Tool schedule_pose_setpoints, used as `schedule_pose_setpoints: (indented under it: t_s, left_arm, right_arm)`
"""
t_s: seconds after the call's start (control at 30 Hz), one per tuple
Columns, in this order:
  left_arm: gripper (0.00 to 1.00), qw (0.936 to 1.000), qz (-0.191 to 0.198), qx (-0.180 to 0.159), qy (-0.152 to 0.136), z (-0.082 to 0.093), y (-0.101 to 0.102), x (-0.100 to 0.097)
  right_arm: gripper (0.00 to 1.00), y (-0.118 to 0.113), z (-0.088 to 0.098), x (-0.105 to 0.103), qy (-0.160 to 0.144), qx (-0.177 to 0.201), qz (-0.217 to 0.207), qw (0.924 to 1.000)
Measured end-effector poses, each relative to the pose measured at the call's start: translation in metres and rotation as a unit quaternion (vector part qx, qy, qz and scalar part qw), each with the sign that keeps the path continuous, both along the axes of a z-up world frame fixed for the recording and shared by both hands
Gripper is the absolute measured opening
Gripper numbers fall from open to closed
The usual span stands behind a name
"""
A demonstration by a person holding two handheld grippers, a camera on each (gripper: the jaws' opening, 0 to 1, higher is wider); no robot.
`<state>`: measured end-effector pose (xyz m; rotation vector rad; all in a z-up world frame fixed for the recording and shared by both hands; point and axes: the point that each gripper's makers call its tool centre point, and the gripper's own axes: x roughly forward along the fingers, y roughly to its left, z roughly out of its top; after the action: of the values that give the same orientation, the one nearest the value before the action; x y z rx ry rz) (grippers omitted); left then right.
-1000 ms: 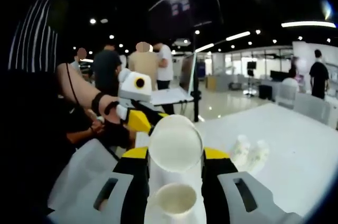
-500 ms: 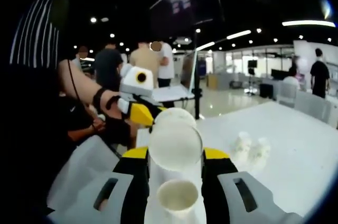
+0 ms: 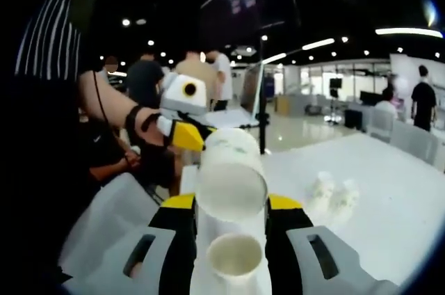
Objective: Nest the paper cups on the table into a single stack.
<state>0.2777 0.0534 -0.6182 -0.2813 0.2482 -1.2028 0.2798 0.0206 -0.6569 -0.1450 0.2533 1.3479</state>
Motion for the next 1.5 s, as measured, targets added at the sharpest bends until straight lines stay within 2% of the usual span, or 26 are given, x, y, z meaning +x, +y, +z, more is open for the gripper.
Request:
schedule_pose_setpoints:
  t_s: [0.17, 0.27, 0.53, 0.67, 0.77, 0.83, 0.87, 0.9, 1.0, 1.2, 1.5]
  left_arm:
    - [0.08, 0.9999, -0.012, 0.004, 0.003, 0.008, -0.001, -0.001]
    - [0.06, 0.999, -0.03, 0.019, -0.026, 0.02, -0.005, -0.004]
    - [0.04, 0.9961, -0.056, 0.054, -0.04, 0.026, -0.01, -0.008]
    - [0.02, 0.9932, -0.077, 0.073, -0.047, 0.035, -0.018, -0.015]
    - [0.01, 0.9881, -0.089, 0.108, -0.064, 0.033, -0.02, -0.015]
    - [0.0, 0.9857, -0.098, 0.123, -0.06, 0.031, -0.024, -0.018]
    - [0.0, 0.984, -0.101, 0.128, -0.072, 0.032, -0.025, -0.018]
    - [0.0, 0.9829, -0.102, 0.131, -0.079, 0.033, -0.026, -0.018]
    - [0.0, 0.9821, -0.103, 0.138, -0.076, 0.034, -0.027, -0.016]
    - [0.0, 0.9754, -0.108, 0.168, -0.094, 0.028, -0.027, -0.014]
    - [0.0, 0.9699, -0.123, 0.19, -0.09, 0.02, -0.031, -0.014]
  right_arm:
    - [0.34, 0.002, -0.001, -0.002, -0.002, -0.002, 0.004, 1.0]
    - [0.34, 0.004, 0.003, -0.002, -0.002, 0.005, 0.003, 1.0]
    - [0.33, 0.005, 0.003, -0.002, -0.004, 0.012, 0.001, 0.9999]
    - [0.31, 0.003, 0.005, -0.003, -0.002, 0.02, -0.001, 0.9998]
    - [0.31, 0.001, 0.008, -0.001, -0.005, 0.026, -0.007, 0.9996]
    - [0.31, 0.0, 0.009, 0.001, -0.005, 0.03, -0.012, 0.9995]
    - [0.31, -0.001, 0.009, 0.002, -0.006, 0.031, -0.013, 0.9994]
    - [0.31, -0.001, 0.009, 0.002, -0.007, 0.031, -0.014, 0.9994]
    - [0.32, -0.001, 0.01, 0.002, -0.009, 0.033, -0.015, 0.9993]
    - [0.36, -0.002, 0.008, 0.002, -0.008, 0.036, -0.023, 0.999]
    - [0.47, -0.012, 0.002, 0.006, 0.01, 0.051, -0.058, 0.997]
